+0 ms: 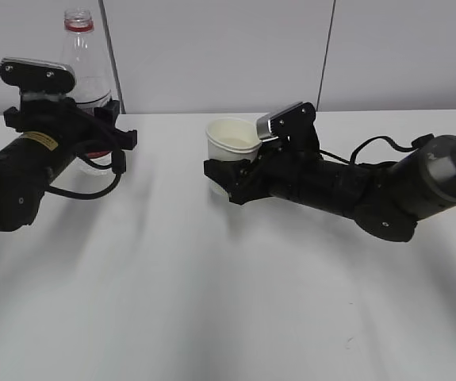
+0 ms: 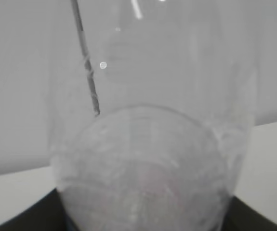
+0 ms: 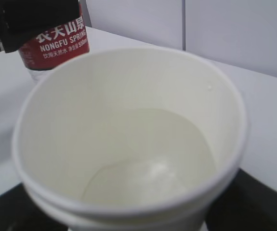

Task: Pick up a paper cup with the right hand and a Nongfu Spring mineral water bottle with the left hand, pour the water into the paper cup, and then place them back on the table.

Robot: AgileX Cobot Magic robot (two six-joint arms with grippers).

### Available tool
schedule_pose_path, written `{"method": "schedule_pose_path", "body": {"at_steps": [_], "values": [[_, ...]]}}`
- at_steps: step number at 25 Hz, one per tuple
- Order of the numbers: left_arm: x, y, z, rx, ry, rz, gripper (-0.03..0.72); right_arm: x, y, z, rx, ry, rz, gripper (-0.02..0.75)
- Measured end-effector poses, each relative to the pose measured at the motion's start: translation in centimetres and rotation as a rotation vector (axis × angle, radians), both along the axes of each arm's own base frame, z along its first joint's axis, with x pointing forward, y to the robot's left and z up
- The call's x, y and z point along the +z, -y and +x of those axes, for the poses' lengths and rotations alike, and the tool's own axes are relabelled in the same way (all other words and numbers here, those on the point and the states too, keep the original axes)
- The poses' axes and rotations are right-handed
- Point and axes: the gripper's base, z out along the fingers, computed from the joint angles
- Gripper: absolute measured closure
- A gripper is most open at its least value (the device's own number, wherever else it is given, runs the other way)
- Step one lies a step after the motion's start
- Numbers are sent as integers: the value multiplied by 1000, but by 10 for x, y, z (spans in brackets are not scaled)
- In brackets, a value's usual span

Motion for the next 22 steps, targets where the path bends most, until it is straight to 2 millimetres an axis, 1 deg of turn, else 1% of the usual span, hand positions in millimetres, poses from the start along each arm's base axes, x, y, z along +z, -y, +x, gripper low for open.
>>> {"method": "schedule_pose_path", "body": {"at_steps": [3,6,10,16,22], "values": [[-1,0,0,8,-34,-104,330,0,2,2,-25,6,0,208],[-1,0,0,10,-42,-133,330,-1,5,4,-76,-8,-15,208],[-3,0,0,11,-47,-141,330,-4,12,9,-180,-54,-12,208],[-15,0,1,14,-78,-133,330,-4,25,16,-309,-51,-4,208],[-15,0,1,14,-69,-135,330,-7,42,22,-434,-57,-28,208]]}}
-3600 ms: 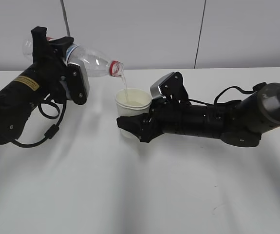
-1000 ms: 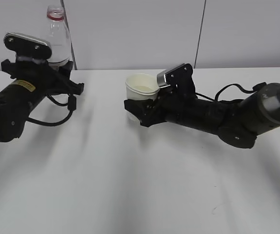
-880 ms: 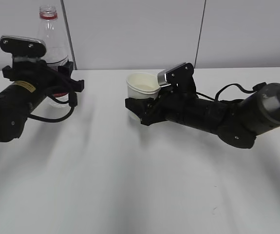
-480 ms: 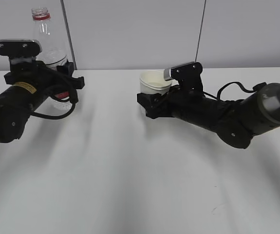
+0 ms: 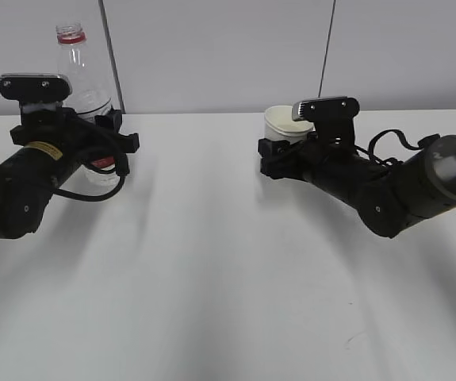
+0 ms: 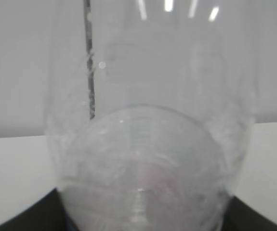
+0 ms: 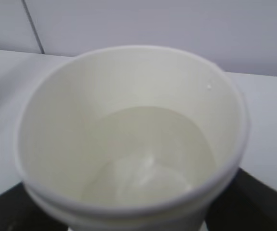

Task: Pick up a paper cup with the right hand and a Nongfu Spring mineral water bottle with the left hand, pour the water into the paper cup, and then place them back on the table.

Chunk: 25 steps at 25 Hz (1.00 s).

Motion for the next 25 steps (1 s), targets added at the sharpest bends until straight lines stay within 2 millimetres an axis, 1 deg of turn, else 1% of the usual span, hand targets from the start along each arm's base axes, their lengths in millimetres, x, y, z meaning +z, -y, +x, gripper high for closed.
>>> {"method": "schedule_pose_path", "body": {"at_steps": [1,6,11,15,22,25], "values": [[1,0,0,0,6,-1,330,-1,3,1,-18,-4,2,208],[1,0,0,-4,15,0,330,-20,18,4,-85,-54,1,208],[1,1,0,-6,15,1,330,-33,33,7,-132,-77,-4,208],[1,1,0,-6,15,1,330,-38,36,8,-136,-44,-8,208],[1,1,0,-7,15,2,330,-39,36,9,-132,-29,-18,206],[1,1,0,-8,16,2,330,-39,36,9,-131,-30,-21,174]]}}
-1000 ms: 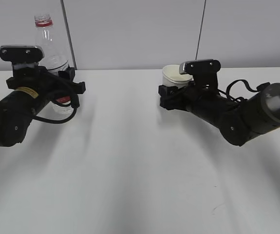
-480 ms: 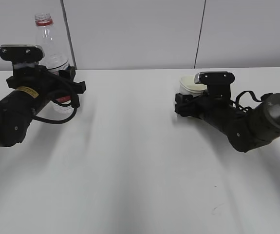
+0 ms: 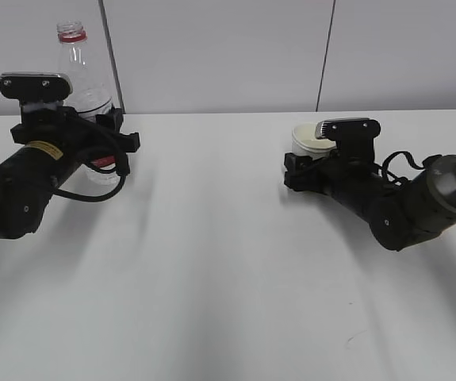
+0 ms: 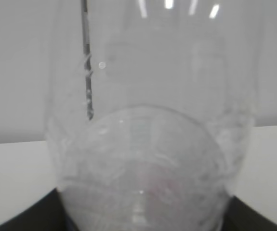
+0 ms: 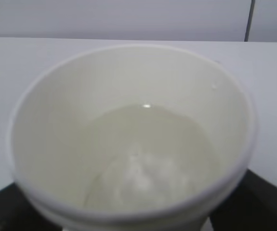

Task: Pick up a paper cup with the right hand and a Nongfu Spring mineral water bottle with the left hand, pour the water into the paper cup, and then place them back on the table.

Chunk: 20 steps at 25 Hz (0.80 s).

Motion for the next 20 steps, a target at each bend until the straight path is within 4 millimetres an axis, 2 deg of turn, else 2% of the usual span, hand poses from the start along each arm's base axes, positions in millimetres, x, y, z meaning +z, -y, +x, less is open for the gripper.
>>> {"method": "schedule_pose_path", "body": {"at_steps": [4,14,20], "values": [[0,0,0,-1,0,0,330,-1,0,0,0,-8,-2,143],[0,0,0,-1,2,0,330,-1,0,0,0,-10,-2,138],[0,0,0,-1,3,0,330,0,2,-11,0,-33,-7,140]]}}
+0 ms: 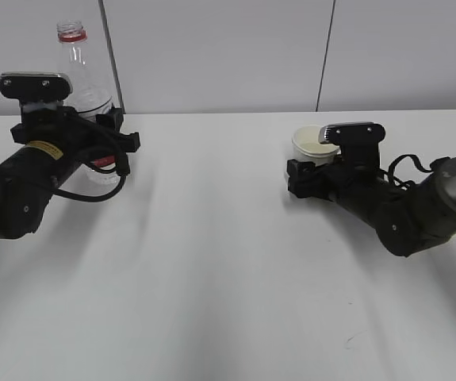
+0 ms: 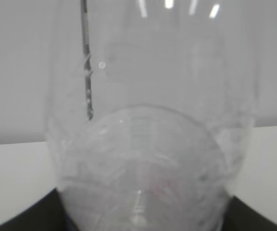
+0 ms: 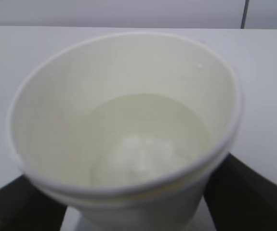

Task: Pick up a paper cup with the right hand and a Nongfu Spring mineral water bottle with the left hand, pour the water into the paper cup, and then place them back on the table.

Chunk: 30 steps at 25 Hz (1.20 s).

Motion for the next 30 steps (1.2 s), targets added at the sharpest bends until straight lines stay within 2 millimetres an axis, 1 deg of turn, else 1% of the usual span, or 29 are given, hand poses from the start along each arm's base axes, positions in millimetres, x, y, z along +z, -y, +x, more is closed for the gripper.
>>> {"method": "schedule_pose_path", "body": {"at_steps": [8,16,19,25,28,30], "values": [[0,0,0,-1,0,0,330,-3,3,-12,0,-32,-8,144],[-1,0,0,-1,-2,1,330,12,5,-28,7,-31,-11,144],[-9,0,0,-1,-19,8,330,19,6,-35,18,-27,-15,144],[-26,0,1,0,-39,18,330,24,10,-53,25,-50,-22,144],[-36,0,2,2,-47,24,330,31,11,-64,30,-52,-25,144],[-37,1,5,3,-29,21,330,36,12,-70,34,-47,-26,144]]}}
